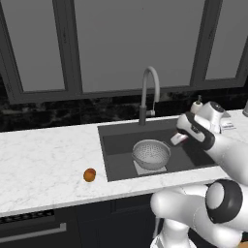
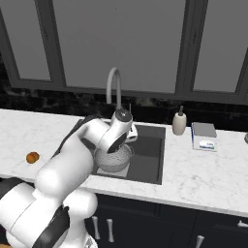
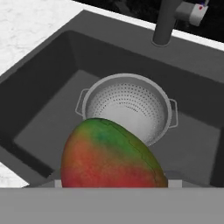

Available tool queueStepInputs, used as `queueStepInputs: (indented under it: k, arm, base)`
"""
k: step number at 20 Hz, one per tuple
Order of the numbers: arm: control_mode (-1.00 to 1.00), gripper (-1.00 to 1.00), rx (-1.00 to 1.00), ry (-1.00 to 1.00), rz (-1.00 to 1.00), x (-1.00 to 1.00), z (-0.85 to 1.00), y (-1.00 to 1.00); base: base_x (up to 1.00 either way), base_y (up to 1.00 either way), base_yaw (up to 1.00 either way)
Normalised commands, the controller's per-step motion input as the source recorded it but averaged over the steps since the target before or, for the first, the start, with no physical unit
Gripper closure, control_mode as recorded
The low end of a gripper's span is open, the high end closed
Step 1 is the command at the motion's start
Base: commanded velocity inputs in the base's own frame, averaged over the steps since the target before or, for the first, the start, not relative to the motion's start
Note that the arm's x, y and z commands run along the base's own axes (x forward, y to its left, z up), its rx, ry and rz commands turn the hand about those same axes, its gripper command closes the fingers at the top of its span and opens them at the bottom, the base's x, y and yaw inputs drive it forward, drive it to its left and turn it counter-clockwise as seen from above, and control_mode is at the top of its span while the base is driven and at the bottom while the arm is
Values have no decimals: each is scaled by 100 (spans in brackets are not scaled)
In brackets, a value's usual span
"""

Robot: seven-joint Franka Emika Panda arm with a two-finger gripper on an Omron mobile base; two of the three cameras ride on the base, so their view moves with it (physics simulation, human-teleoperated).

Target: Put the colander in the sink, put the peach, mango in the colander, and turn on the sink faucet and pour water over the colander.

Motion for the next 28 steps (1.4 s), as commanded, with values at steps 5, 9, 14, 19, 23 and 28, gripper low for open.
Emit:
queueStepInputs:
  k: [5,9,14,19,23,28]
  arm:
    - [-100,100,0,-13,6,17,-28,0]
    - [-100,100,1,-22,4,7,-22,-1]
    - [-100,100,1,-11,3,19,-17,2]
    - [-100,100,0,-1,2,26,-19,8]
    - [-100,100,0,0,3,30,-23,6]
    - [-100,100,0,0,3,26,-28,4]
  base:
    - [0,0,0]
    - [0,0,0]
    - [0,0,0]
    - [0,0,0]
    - [0,0,0]
    - [0,0,0]
